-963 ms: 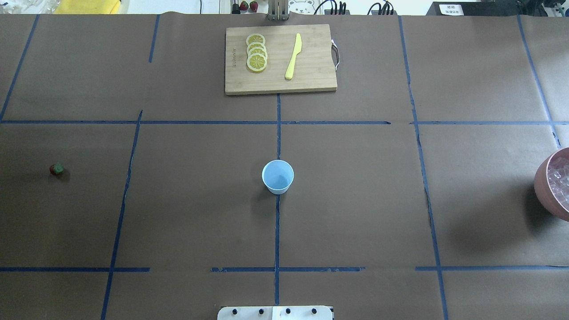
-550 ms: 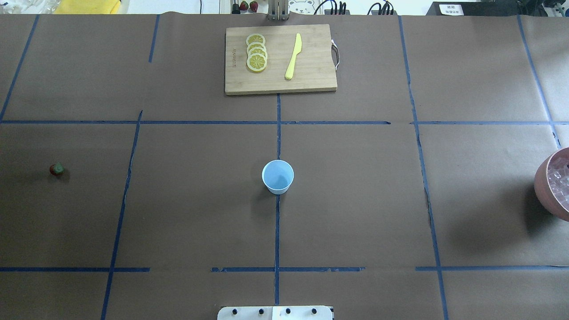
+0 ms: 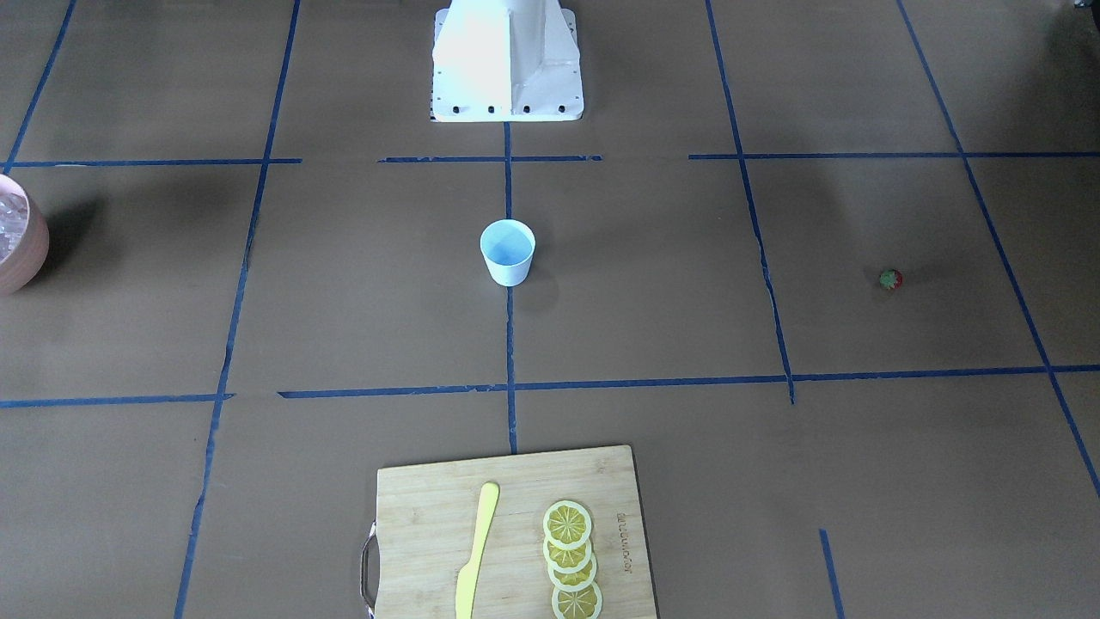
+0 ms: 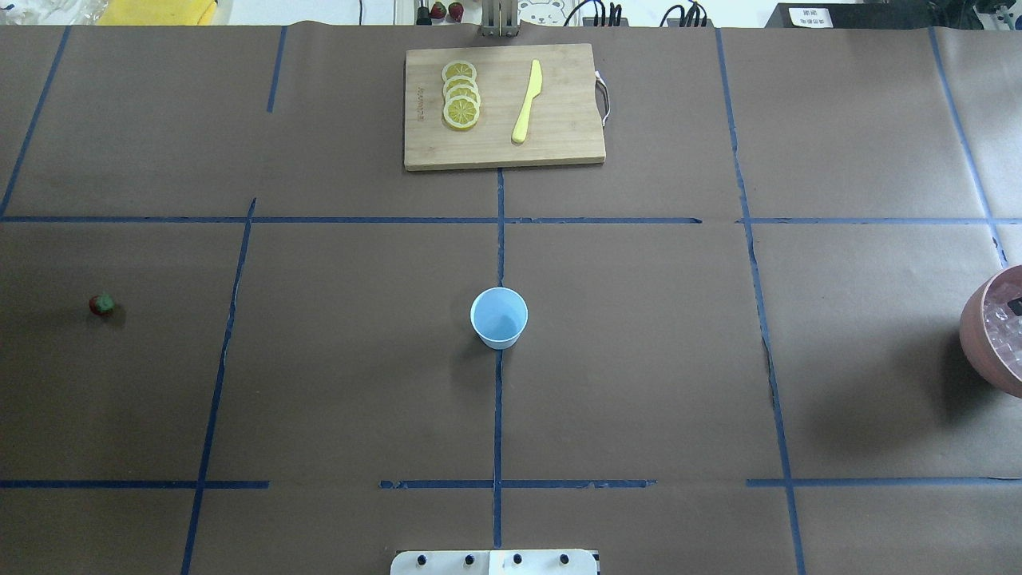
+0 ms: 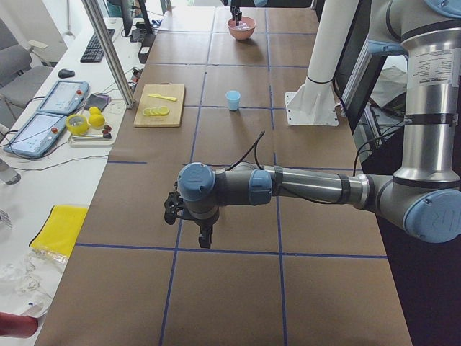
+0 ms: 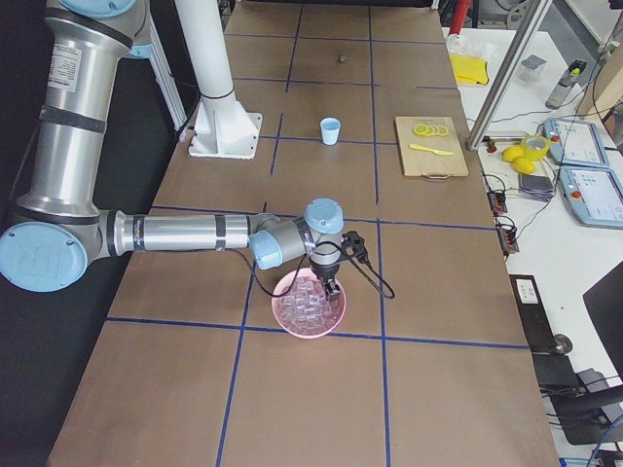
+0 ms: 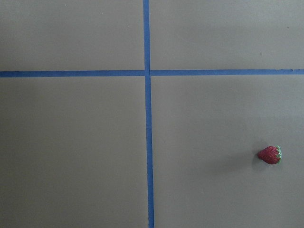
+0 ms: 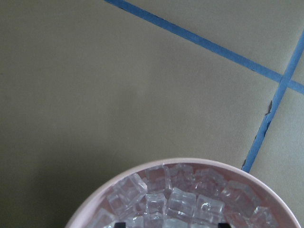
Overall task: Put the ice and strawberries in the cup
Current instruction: 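Lower the right gripper over the pink bowl of ice cubes, then grasp one clear ice cube from the bowl with the right gripper, then carry the ice cube with the right gripper over the blue cup, then open the right gripper to drop the ice cube into the cup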
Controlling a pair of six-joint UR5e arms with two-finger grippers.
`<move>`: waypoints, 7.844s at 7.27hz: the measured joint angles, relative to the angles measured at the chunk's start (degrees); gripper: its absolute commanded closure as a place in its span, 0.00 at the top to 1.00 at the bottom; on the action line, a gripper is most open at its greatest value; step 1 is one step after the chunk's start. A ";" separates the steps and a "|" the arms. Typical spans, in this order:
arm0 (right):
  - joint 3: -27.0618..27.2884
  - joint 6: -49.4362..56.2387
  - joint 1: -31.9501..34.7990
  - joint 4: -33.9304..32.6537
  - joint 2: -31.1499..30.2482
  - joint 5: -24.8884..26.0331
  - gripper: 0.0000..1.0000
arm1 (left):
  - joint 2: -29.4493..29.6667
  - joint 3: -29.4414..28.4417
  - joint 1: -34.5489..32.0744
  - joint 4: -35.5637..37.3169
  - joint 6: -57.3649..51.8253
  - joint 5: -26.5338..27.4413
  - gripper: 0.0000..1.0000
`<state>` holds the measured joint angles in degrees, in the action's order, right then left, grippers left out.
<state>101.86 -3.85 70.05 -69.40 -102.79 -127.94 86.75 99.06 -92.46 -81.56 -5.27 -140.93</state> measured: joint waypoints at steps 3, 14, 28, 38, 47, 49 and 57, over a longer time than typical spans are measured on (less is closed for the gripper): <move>-0.81 0.40 -1.19 -0.03 -0.03 0.04 0.66 | 0.00 0.04 0.00 0.00 0.00 -0.05 1.00; -2.75 0.53 -2.09 -0.12 -0.40 -0.20 0.61 | 0.00 0.07 0.00 0.09 0.09 -0.14 1.00; 0.16 0.85 -1.09 -0.70 -0.62 -2.70 0.00 | 0.00 0.32 -0.01 0.18 0.27 -0.22 1.00; 15.70 -16.01 -7.60 -45.56 35.12 -4.34 0.00 | 0.08 0.38 0.00 0.49 0.39 -0.30 1.00; -10.75 -60.07 -40.61 -30.87 65.14 15.67 0.00 | 0.32 0.30 0.09 0.27 0.48 0.44 1.00; -12.39 -60.28 -41.47 -30.70 64.92 16.33 0.00 | 0.35 0.26 0.09 0.26 0.52 0.40 1.00; -12.85 -60.22 -41.66 -31.05 63.93 17.38 0.99 | 0.43 0.26 0.09 0.27 0.53 0.39 1.00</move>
<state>89.01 -64.07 28.39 -100.45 -38.85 -110.55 87.17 99.32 -92.37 -81.30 -4.75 -140.54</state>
